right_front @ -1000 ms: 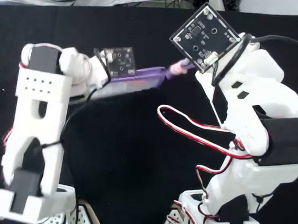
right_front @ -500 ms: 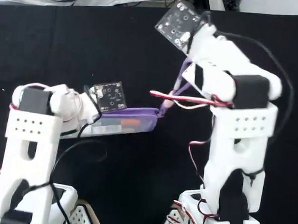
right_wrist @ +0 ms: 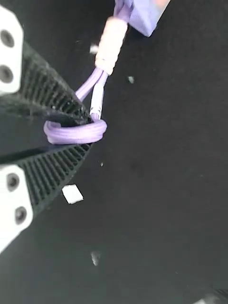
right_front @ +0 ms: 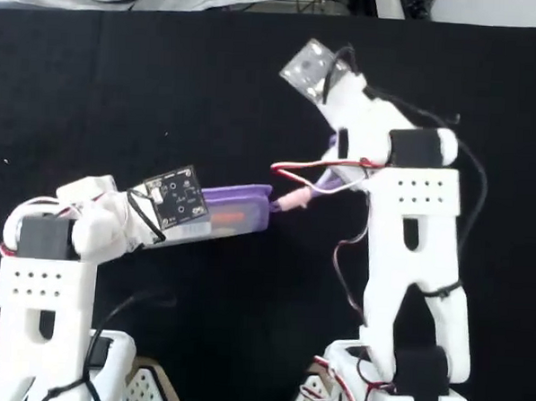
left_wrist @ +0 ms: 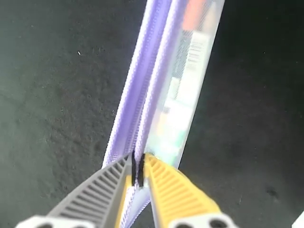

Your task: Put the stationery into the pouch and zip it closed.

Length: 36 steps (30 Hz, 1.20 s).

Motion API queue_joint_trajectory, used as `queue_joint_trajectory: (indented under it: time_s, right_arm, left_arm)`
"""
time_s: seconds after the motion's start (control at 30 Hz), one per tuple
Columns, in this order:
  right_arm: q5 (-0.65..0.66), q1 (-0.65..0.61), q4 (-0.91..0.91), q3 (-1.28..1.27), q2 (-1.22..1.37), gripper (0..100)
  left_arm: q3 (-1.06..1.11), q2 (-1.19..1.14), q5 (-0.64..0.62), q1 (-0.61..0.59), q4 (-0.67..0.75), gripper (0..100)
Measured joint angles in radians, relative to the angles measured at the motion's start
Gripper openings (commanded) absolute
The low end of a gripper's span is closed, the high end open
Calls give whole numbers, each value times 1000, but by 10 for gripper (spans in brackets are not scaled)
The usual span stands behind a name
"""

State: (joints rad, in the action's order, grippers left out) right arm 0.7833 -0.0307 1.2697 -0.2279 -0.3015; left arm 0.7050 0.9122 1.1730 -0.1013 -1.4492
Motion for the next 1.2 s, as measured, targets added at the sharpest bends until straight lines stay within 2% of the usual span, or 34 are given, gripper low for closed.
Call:
queue_joint_trajectory:
  time_s: [0.23,0.43,0.57,0.87,1.03,1.2]
  right_arm:
    - [0,57,-229,-259,0,11]
    - [80,94,-336,-408,0,11]
    - [95,127,-394,-454,0,11]
    - [98,224,-494,-459,133,11]
    - [98,258,-503,-358,308,11]
    - [98,264,-503,-269,450,11]
  left_arm:
    - [57,12,-40,0,72,29]
    - [44,12,-48,0,74,29]
    - [6,0,-95,-3,69,29]
    - [-98,-8,-109,-44,3,29]
    - [-160,-8,-114,-75,-8,29]
    - [-193,-9,-178,-77,-8,29]
